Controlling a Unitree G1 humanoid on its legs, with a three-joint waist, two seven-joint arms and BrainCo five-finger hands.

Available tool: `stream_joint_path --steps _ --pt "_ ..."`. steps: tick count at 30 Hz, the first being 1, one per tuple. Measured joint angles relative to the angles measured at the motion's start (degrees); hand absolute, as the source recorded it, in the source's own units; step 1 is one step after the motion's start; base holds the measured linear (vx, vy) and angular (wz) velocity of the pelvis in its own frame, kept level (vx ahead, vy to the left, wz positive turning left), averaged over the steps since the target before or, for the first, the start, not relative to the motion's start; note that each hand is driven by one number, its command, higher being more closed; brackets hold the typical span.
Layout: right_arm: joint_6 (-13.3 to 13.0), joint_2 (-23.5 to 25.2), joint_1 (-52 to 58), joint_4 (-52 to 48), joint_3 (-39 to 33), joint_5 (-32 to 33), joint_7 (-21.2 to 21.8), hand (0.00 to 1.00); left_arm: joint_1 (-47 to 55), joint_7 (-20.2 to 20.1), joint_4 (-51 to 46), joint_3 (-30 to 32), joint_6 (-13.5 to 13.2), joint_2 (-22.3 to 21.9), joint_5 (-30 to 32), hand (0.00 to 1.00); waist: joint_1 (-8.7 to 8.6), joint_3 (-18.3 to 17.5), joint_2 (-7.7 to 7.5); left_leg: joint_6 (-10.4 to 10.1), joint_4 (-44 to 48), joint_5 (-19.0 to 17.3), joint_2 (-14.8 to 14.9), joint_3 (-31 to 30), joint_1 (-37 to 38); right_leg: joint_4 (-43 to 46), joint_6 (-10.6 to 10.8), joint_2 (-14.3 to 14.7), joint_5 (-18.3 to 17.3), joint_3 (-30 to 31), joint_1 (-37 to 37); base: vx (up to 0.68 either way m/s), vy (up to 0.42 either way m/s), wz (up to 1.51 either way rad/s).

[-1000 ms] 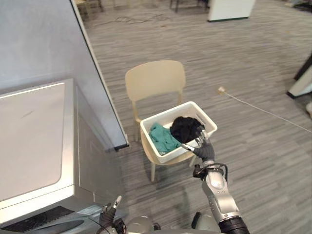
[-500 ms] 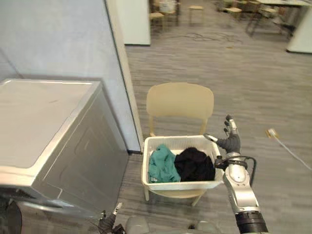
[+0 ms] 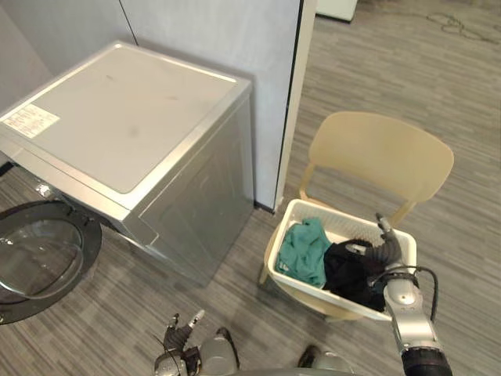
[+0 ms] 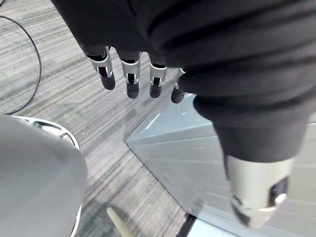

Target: Pick up the laundry basket with both hands and put the clothes into the washing machine.

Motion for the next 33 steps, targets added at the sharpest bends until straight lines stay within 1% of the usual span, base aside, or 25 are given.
stream_joint_path --steps 3,4,6,8,11,12,14,16,18,19,21,25,26,28,31,33 --pt "-0.40 -4.30 -5.11 3.24 3.80 -0.01 1.58 0.00 -1.45 0.00 -0.47 0.18 -0.13 0.84 -0.21 0.00 -0.11 3.19 -0.38 0.71 -0.45 1.36 -0.15 0.05 -2.79 0.41 -0.56 -0.12 0.85 0.16 -3.19 -0.10 0.016 -0.03" --pt "-0.48 -5.15 -6.02 4.01 4.32 -0.01 1.70 0.00 -1.69 0.01 -0.49 0.23 -0.17 0.95 -0.30 0.00 0.00 3.52 -0.48 0.74 -0.73 1.73 -0.21 0.02 -3.27 0.42 -0.74 -0.11 1.00 0.15 -3.76 -0.11 -0.005 0.03" --pt "-0.80 -7.61 -10.17 7.38 6.20 0.06 2.51 0.00 -2.57 0.03 -0.88 0.66 -0.32 1.32 -0.89 0.00 0.07 5.57 -1.06 0.66 -2.81 3.52 -0.90 -0.16 -3.72 0.17 -1.29 0.00 1.53 -0.07 -4.86 -0.08 -0.008 0.05" --pt "-1.03 -9.14 -12.96 9.07 7.67 0.17 2.73 0.00 -2.73 0.05 -1.59 0.64 -0.41 1.61 -1.38 0.00 0.20 6.61 -1.43 0.56 -3.91 4.43 -0.98 -0.44 -4.51 0.01 -1.63 0.20 1.85 -0.19 -5.93 -0.08 -0.014 0.03" --pt "-1.46 -11.67 -18.30 14.23 8.83 0.98 2.73 0.00 -3.84 0.07 -2.11 0.57 -0.59 1.70 -2.92 0.00 0.32 8.31 -1.56 0.71 -5.34 6.16 -0.86 -0.89 -6.53 -1.66 -2.40 1.15 3.41 -0.80 -7.59 -0.07 -0.011 0.03" --pt "-1.52 -13.30 -20.87 17.63 9.25 2.55 2.64 0.00 -4.91 0.08 -2.15 0.25 -0.80 1.65 -3.92 0.00 1.19 9.39 -1.48 0.72 -6.25 7.07 -0.88 -0.98 -7.20 -2.81 -2.57 1.47 4.34 -1.04 -8.09 -0.06 0.012 0.00" --pt "-1.53 -14.36 -23.62 20.59 9.49 3.72 2.46 0.00 -5.73 0.09 -2.38 -0.21 -1.16 1.66 -4.74 0.00 1.57 11.06 -1.54 0.82 -6.38 7.39 -0.86 -1.20 -7.53 -3.15 -2.88 1.80 4.76 -1.21 -8.22 -0.05 0.020 0.03" --pt "-1.52 -14.69 -25.77 22.00 10.18 4.20 2.13 0.00 -6.19 0.14 -2.53 -0.46 -1.33 1.75 -5.72 0.00 1.63 11.54 -1.57 0.96 -6.41 7.68 -0.81 -1.57 -8.42 -4.26 -2.97 2.26 5.50 -1.53 -8.42 -0.04 0.030 0.06" --pt "-1.44 -14.62 -28.16 23.14 10.60 3.25 0.89 0.00 -6.66 0.19 -2.83 -1.39 -1.48 1.87 -5.85 0.00 1.90 12.22 -1.53 1.18 -6.40 7.85 -0.91 -1.71 -9.09 -5.04 -2.98 2.38 6.14 -1.66 -8.72 -0.02 0.050 0.03" --pt "-0.98 -14.63 -28.95 23.67 11.02 1.77 -0.19 0.00 -6.78 0.23 -3.18 -1.49 -1.59 1.89 -5.87 0.00 2.51 12.28 -1.51 1.29 -6.40 7.93 -0.93 -1.84 -9.62 -5.97 -3.12 2.67 6.73 -1.78 -8.80 -0.01 0.050 0.01" --pt "-0.80 -14.55 -29.10 23.77 11.18 1.33 -0.59 0.00 -7.11 0.28 -3.13 -1.49 -1.58 1.91 -5.94 0.00 3.12 12.32 -1.52 1.31 -6.40 7.94 -0.92 -1.98 -9.97 -6.60 -3.03 2.90 7.06 -1.87 -8.82 -0.01 0.040 0.05" --pt "-0.23 -11.65 -31.81 24.45 11.37 -2.25 -3.17 0.00 -8.19 0.49 -3.16 -1.40 -1.65 2.00 -8.20 0.00 3.63 14.03 -1.55 1.38 -6.37 8.39 -1.03 -3.38 -10.95 -6.81 -3.04 3.01 7.09 -3.14 -8.76 -0.01 0.036 0.14" --pt "0.06 -10.61 -33.10 25.99 11.34 -3.71 -4.25 0.00 -8.78 0.56 -3.15 -1.39 -1.67 1.98 -9.21 0.00 4.26 14.66 -1.55 1.32 -6.40 8.52 -1.00 -3.58 -11.18 -6.82 -3.06 3.09 7.10 -3.25 -8.89 -0.02 0.022 0.11" --pt "0.44 -9.72 -34.82 28.70 11.36 -4.91 -5.18 0.00 -9.01 0.57 -3.38 -1.42 -1.90 1.98 -9.65 0.00 4.69 14.67 -1.55 1.43 -6.93 9.26 -1.16 -4.25 -12.35 -6.83 -3.09 3.08 7.12 -4.02 -9.70 -0.01 0.017 0.17" --pt "1.34 -9.69 -39.25 33.40 11.18 -4.84 -6.49 0.00 -9.03 0.53 -3.50 -1.42 -2.85 1.99 -11.12 0.00 5.11 15.72 -1.55 1.45 -8.37 10.45 -1.58 -5.12 -12.96 -7.54 -3.64 3.24 7.51 -4.86 -10.04 0.00 0.017 0.15" --pt "1.59 -9.78 -42.41 36.80 10.65 -3.58 -7.51 0.00 -9.11 0.51 -4.34 -1.47 -2.94 1.98 -13.61 0.00 5.94 15.79 -1.49 1.53 -8.40 10.79 -1.60 -5.59 -14.53 -7.91 -3.71 3.41 7.87 -5.28 -11.13 -0.01 0.024 0.06"
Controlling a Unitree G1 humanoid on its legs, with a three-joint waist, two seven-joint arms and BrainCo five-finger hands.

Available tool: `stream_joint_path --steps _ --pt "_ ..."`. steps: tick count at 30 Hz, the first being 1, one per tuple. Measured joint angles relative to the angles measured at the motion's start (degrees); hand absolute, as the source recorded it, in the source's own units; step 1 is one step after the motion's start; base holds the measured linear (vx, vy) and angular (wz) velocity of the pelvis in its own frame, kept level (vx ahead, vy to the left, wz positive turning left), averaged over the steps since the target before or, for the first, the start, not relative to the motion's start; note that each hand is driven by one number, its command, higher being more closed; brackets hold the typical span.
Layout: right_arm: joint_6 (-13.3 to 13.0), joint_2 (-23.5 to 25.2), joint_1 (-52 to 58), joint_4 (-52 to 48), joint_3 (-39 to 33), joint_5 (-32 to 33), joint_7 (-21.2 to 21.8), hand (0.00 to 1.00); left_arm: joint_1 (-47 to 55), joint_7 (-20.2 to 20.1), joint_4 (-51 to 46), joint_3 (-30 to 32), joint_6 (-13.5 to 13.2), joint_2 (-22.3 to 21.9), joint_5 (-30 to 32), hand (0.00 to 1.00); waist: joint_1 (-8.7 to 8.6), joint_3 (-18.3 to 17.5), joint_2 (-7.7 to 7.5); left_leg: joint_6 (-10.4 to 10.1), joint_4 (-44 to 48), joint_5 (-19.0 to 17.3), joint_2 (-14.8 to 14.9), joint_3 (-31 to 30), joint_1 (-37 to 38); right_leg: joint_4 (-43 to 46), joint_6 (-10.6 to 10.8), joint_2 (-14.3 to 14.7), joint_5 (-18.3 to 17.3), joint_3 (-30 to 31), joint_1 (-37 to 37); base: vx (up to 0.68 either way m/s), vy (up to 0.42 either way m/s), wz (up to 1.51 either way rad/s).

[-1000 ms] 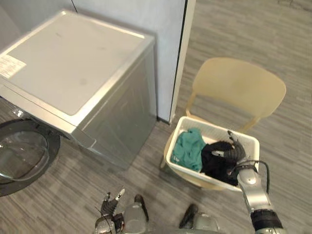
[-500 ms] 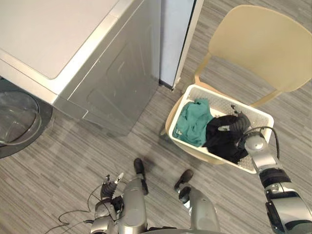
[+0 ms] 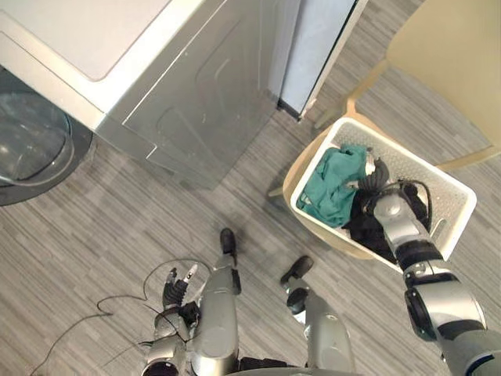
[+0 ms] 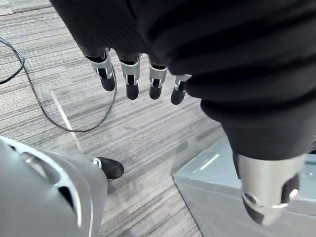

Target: Pick up the laundry basket with both hands and put the clothes into the washing machine.

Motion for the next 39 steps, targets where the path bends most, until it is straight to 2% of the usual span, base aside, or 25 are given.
stream_joint_path --steps 7,8,11,18,22,24,25,30,33,36,39 --pt "1.64 -0.37 -9.18 9.87 -2.10 3.44 -0.87 0.00 -2.89 0.01 -0.06 0.01 -0.53 -0.26 -3.50 0.00 1.55 1.63 0.45 0.14 0.02 0.69 0.05 -1.36 -4.00 -1.05 -0.49 0.57 0.92 -1.22 -2.73 -0.01 0.020 0.06" --pt "2.19 -0.38 -10.67 11.21 -2.15 3.93 -1.15 1.00 -3.41 0.01 -0.25 0.02 -0.54 -0.34 -4.18 0.00 1.98 1.69 0.49 0.22 0.04 0.87 0.17 -1.35 -4.97 -1.24 -0.60 0.71 1.13 -1.28 -3.62 0.00 0.016 -0.03" --pt "2.64 -0.41 -13.30 13.63 -1.74 6.58 -0.91 1.00 -3.71 0.02 -2.86 0.30 -0.62 -1.43 -6.35 0.00 2.21 2.49 0.78 0.24 0.23 0.99 0.56 -1.55 -6.61 -1.31 -0.69 0.75 1.25 -1.64 -4.88 0.01 0.005 0.01" --pt "3.74 -1.87 -16.70 15.40 8.49 10.08 1.50 1.00 -4.62 -0.35 -7.52 0.40 -0.78 -4.20 -7.34 0.00 1.89 2.58 0.93 0.25 0.39 1.23 1.27 -1.05 -8.14 -1.40 -0.70 0.80 1.24 -2.12 -5.97 0.04 0.031 0.00" --pt "3.80 -0.59 -16.29 14.62 7.20 11.06 1.50 1.00 -4.72 -0.32 -7.72 0.41 -0.50 -4.91 -7.32 0.00 1.81 2.57 0.93 0.23 0.53 1.23 1.79 0.40 -7.24 -1.39 -0.70 1.00 1.24 -1.37 -5.69 0.03 0.034 -0.10" --pt "3.85 0.47 -13.29 10.15 3.99 12.79 1.43 1.00 -4.72 -0.29 -7.55 0.41 -0.38 -5.04 -7.32 0.00 1.76 2.57 0.92 0.20 0.41 1.21 1.88 0.98 -5.52 -1.40 -0.70 1.02 1.24 -0.84 -4.48 0.01 0.046 -0.09" --pt "3.95 1.21 -10.31 4.95 0.93 13.97 1.36 1.00 -4.72 -0.29 -7.29 0.40 -0.37 -5.09 -7.29 0.00 1.58 2.56 0.90 0.19 0.13 1.21 1.90 1.56 -4.12 -1.40 -0.69 0.98 1.24 -0.34 -3.50 0.00 0.050 -0.11" --pt "3.83 2.34 -1.18 -13.01 -5.62 15.05 -0.19 1.00 -4.51 -0.26 -7.04 0.34 -0.14 -4.84 -7.18 0.00 0.54 2.45 0.70 -0.15 -1.69 1.50 1.69 3.23 0.45 -1.36 -0.67 0.85 1.25 1.79 -1.16 -0.03 0.048 -0.16" --pt "3.23 4.82 8.64 -29.72 -12.52 14.91 -2.74 1.00 -2.78 -0.32 -9.53 0.15 0.43 -4.27 -5.85 0.00 -0.33 2.07 0.28 -0.32 -3.62 1.63 1.15 4.40 5.41 -0.97 -0.30 0.65 0.99 3.23 1.74 0.00 0.044 -0.17" --pt "2.48 7.28 15.95 -38.78 -16.26 14.81 -4.15 1.00 1.69 -0.50 -14.76 -0.35 0.67 -3.53 -2.72 0.00 -2.22 -2.51 -1.08 -0.68 -6.13 2.06 0.09 5.04 7.40 -0.39 0.50 0.10 0.38 3.84 2.04 0.05 0.040 -0.05" --pt "2.07 8.29 24.45 -47.89 -18.94 14.37 -4.12 1.00 5.94 -2.27 -22.59 -0.92 1.47 -3.47 -0.46 0.00 -3.30 -6.05 -1.05 -0.63 -8.11 2.06 -0.93 5.37 11.59 -0.45 1.43 -0.29 -0.39 3.91 5.33 0.10 0.023 0.04"
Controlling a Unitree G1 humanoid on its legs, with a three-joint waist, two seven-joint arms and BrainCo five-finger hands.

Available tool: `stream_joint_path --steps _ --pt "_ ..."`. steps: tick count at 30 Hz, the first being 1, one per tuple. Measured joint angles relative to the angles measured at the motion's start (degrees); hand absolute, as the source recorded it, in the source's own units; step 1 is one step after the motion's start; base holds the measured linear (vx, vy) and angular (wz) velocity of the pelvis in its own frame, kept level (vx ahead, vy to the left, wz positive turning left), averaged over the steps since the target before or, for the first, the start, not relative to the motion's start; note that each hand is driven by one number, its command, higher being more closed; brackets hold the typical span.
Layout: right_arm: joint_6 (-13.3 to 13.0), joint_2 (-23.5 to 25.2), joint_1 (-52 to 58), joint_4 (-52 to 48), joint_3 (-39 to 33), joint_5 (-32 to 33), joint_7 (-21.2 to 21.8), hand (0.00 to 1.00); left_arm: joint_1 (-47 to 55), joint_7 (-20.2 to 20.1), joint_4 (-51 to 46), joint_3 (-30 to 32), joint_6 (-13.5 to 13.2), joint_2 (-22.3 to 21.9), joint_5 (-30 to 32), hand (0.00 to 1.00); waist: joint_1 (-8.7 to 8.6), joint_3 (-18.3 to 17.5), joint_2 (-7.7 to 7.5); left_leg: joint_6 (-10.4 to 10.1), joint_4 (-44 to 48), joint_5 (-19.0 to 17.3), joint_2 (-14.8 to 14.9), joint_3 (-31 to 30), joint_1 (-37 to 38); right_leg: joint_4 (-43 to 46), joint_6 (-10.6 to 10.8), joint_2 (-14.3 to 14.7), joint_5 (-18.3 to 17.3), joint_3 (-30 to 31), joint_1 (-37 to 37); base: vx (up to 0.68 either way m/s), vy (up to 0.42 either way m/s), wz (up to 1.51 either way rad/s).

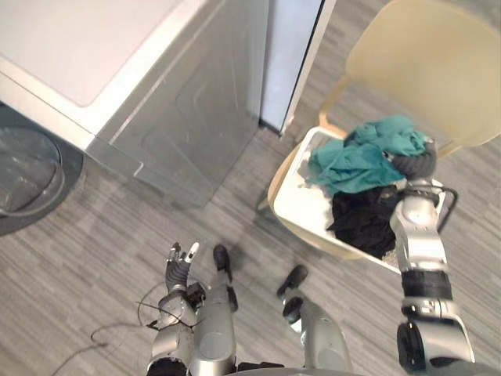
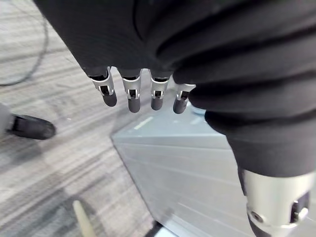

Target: Pick up the laundry basket with both hands and put the clothes into the washing machine.

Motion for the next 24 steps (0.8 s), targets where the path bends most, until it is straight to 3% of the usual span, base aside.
stream_joint_path --steps 3,8,13,14,17,21,24 --pt "-0.87 0.49 6.38 -5.85 -0.44 -0.06 1.87 1.00 5.12 -3.06 -11.05 -1.86 -0.02 1.02 2.01 0.00 -0.76 -4.50 0.06 0.00 -1.67 -0.05 -0.64 0.70 3.84 -0.84 0.46 -0.11 -0.34 0.24 3.13 0.13 0.022 0.00" --pt "-2.76 0.42 9.99 -12.04 1.27 0.84 7.18 1.00 7.96 -8.56 -22.99 -4.20 -0.13 4.87 2.44 0.00 -2.00 -8.20 0.30 -0.37 -2.55 -0.93 -0.92 1.93 8.74 -2.43 0.79 0.21 -0.40 1.35 7.47 0.08 0.015 -0.11" --pt "-5.16 -0.87 13.75 -18.47 6.76 8.00 15.15 1.00 6.87 -13.41 -32.91 -6.91 -0.28 10.37 1.19 0.00 -3.36 -12.87 1.50 -0.72 -5.07 -1.17 -1.30 4.37 14.54 -4.14 1.83 0.76 -0.10 3.53 11.28 0.05 0.015 -0.20" --pt "-5.46 -1.56 13.76 -18.52 7.69 9.56 16.17 1.00 5.88 -13.69 -33.14 -7.37 -0.41 11.39 1.19 0.00 -4.14 -13.64 1.72 -0.74 -5.17 -1.19 -1.31 4.40 14.94 -4.61 1.86 0.91 0.07 3.53 11.83 0.03 0.003 -0.09" --pt "-6.07 -4.20 13.08 -19.15 11.46 14.33 19.62 1.00 1.80 -14.45 -32.70 -9.45 -1.39 14.62 1.74 0.00 -4.40 -14.71 2.08 -0.77 -5.70 -1.18 -1.19 5.63 16.57 -5.77 1.59 1.57 0.73 4.67 12.93 0.01 0.002 -0.18" --pt "-6.28 -6.85 7.42 -19.51 17.76 21.26 23.29 1.00 -8.86 -15.26 -25.01 -15.92 -1.90 21.52 5.85 0.00 -5.01 -15.51 2.79 -0.79 -6.04 -1.17 -1.12 7.85 17.51 -8.32 1.47 2.38 2.80 6.96 13.23 -0.03 0.004 -0.30" --pt "-6.84 -7.45 3.40 -20.25 21.90 25.07 24.75 1.00 -14.57 -15.93 -20.74 -19.57 -1.89 23.61 7.74 0.00 -5.99 -15.82 3.10 -0.97 -7.09 -1.12 -1.37 9.83 18.51 -9.55 1.46 2.56 4.00 8.75 13.12 -0.03 0.011 -0.29"
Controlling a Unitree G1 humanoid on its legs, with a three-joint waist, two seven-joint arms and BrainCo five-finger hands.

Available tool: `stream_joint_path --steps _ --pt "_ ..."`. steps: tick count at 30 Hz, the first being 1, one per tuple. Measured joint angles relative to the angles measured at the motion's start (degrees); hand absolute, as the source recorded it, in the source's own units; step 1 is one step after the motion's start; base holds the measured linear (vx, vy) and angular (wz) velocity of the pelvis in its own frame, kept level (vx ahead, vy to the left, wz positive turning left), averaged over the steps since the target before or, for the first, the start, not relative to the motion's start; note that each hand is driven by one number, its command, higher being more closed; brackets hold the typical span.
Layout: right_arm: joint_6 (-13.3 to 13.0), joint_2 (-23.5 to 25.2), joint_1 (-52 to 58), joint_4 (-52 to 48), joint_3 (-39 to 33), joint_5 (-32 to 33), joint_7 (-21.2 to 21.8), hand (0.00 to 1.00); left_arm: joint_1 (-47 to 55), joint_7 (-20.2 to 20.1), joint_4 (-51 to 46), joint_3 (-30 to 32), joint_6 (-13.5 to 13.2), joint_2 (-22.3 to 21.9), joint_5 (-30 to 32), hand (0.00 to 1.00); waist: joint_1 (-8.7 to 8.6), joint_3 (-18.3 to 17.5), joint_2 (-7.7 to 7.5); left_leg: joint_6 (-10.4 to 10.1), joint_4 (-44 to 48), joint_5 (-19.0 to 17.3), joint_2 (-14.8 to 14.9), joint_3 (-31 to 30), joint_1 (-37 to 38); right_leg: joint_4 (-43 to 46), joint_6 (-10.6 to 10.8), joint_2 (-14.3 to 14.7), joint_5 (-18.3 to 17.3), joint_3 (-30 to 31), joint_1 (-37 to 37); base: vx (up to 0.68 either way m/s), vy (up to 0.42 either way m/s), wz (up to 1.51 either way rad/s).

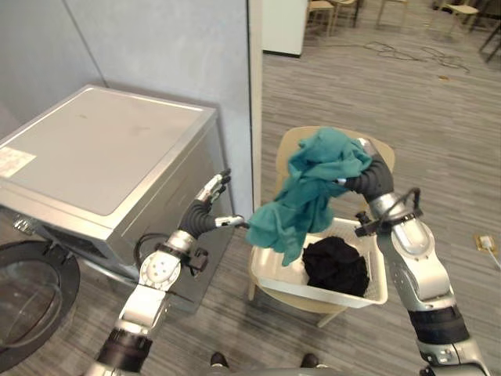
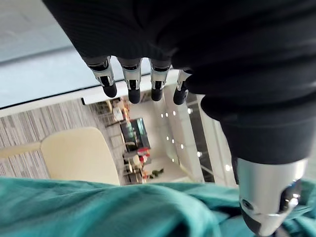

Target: Pick up the laundry basket with both hands and put the clothes into the washing machine.

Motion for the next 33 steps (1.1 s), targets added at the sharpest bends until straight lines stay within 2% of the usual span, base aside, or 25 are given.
stream_joint_path --steps 9,14,17,22,23,27,30,31,33 --pt "-0.26 -0.71 -4.72 -0.95 7.94 6.34 1.99 1.00 -8.76 -1.11 9.96 -7.66 0.90 -0.61 2.03 0.00 -1.38 -0.29 0.33 0.02 -0.07 0.14 -0.19 2.22 0.38 -0.88 -0.24 0.47 1.13 2.31 -0.85 0.01 -0.006 -0.15" --pt "-0.25 2.37 -4.75 -0.41 12.23 8.66 1.73 1.00 -11.84 -0.60 14.28 -9.23 0.96 -4.06 1.58 0.00 -1.69 -0.83 0.89 0.02 -0.07 0.14 -0.20 2.34 0.60 -0.88 -0.27 0.48 1.18 2.47 -0.75 0.00 -0.001 -0.01" --pt "-0.19 5.18 -4.69 1.53 15.45 9.34 1.69 1.00 -12.15 0.47 15.82 -10.62 0.97 -6.19 -2.26 0.00 -1.65 -1.45 1.73 0.02 -0.08 0.14 -0.20 2.19 0.86 -0.90 -0.27 0.46 1.18 2.34 -0.36 0.00 0.001 0.01" --pt "-0.18 6.64 -4.55 2.78 16.49 9.51 1.37 1.00 -13.27 1.81 18.43 -10.96 1.42 -8.18 -6.04 0.00 -1.64 -1.52 1.85 -0.02 -0.21 0.19 -0.18 1.70 0.97 -1.04 -0.29 0.44 1.20 1.95 0.04 -0.02 0.005 0.05" --pt "-0.18 7.07 -4.52 2.90 16.60 9.51 0.78 1.00 -13.72 2.28 18.71 -10.91 1.75 -8.34 -7.37 1.00 -1.63 -1.52 1.85 -0.04 -0.42 0.21 -0.20 1.65 0.94 -1.13 -0.31 0.43 1.21 1.92 0.05 0.00 0.000 0.00" --pt "-0.19 8.03 -4.20 3.10 16.61 9.50 0.37 1.00 -13.72 3.86 18.72 -10.79 1.76 -9.57 -8.40 1.00 -1.64 -1.60 1.88 -0.04 -0.50 0.23 -0.32 1.54 0.87 -1.67 -0.29 0.40 1.41 1.81 0.22 0.00 0.000 0.00" --pt "-0.22 8.19 -1.95 4.57 16.60 9.39 -0.83 1.00 -13.68 6.80 19.94 -10.50 1.74 -12.13 -9.04 1.00 -1.59 -2.60 2.27 0.04 -0.22 0.30 -0.50 0.84 0.49 -1.83 -0.28 0.28 1.48 1.17 0.29 0.06 -0.003 0.10" --pt "-0.22 8.29 -1.66 5.39 16.60 9.38 -1.01 0.00 -13.56 7.30 20.32 -10.01 1.75 -12.72 -9.03 1.00 -1.62 -2.66 2.30 0.01 -0.21 0.33 -0.50 0.74 0.58 -1.84 -0.27 0.29 1.48 1.05 0.46 0.05 -0.005 0.07" --pt "-0.22 8.71 -0.58 5.84 16.53 9.37 -2.10 0.00 -13.20 9.32 20.35 -8.18 1.75 -14.40 -8.95 1.00 -1.59 -2.66 2.30 0.01 -0.20 0.33 -0.49 0.62 0.58 -1.95 -0.27 0.32 1.48 0.95 0.58 0.02 -0.002 0.02"
